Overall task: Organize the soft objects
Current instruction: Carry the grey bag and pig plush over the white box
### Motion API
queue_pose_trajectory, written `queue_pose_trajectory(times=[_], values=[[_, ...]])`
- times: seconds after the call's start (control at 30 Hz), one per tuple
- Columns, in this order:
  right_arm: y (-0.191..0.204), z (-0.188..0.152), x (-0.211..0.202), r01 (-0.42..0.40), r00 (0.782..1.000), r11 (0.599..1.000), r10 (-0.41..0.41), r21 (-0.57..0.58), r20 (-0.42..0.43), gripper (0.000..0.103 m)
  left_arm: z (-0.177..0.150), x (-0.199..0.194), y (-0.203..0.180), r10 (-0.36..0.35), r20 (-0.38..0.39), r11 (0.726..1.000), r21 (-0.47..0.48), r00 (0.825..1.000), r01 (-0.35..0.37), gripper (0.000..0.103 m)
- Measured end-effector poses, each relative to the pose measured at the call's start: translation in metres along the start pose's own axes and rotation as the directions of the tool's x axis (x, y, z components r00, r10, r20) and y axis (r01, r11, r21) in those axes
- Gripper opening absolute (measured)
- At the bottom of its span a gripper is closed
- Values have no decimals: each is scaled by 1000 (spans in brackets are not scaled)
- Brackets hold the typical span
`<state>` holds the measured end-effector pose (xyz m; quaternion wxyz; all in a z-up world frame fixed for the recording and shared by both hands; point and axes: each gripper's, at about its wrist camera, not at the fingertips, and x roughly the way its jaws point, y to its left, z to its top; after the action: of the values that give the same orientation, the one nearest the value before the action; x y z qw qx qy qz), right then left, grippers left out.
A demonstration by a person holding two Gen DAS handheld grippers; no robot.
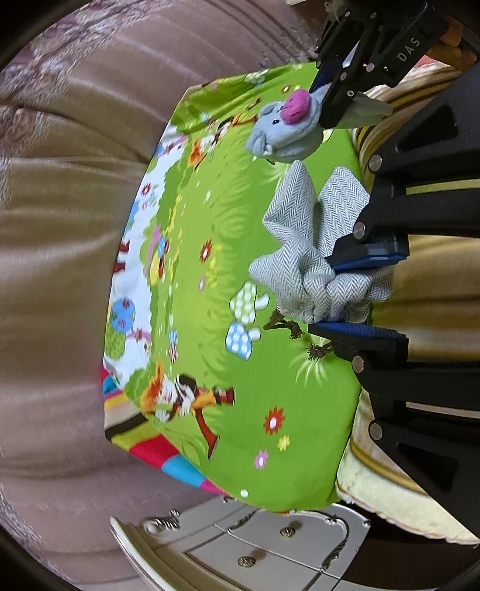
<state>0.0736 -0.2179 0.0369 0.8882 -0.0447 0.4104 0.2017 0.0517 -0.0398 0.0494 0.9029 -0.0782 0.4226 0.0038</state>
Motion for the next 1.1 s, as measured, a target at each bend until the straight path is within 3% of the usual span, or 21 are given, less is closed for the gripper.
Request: queue_pose_trajectory(times=[0.5, 0.8, 1.1], values=[[-65, -52, -93, 132, 989, 983, -139, 130, 52, 29, -25, -25, -93, -162, -26, 975, 152, 986, 164, 26], [-106, -80, -138, 219, 969, 951, -238, 220, 64, 29, -43, -30, -151, -257, -85, 931, 245, 963, 270, 26], [-161, -123, -162, 319, 939, 883, -343, 343, 9, 29, -58, -31, -210, -309, -141, 879, 336, 940, 340, 26]])
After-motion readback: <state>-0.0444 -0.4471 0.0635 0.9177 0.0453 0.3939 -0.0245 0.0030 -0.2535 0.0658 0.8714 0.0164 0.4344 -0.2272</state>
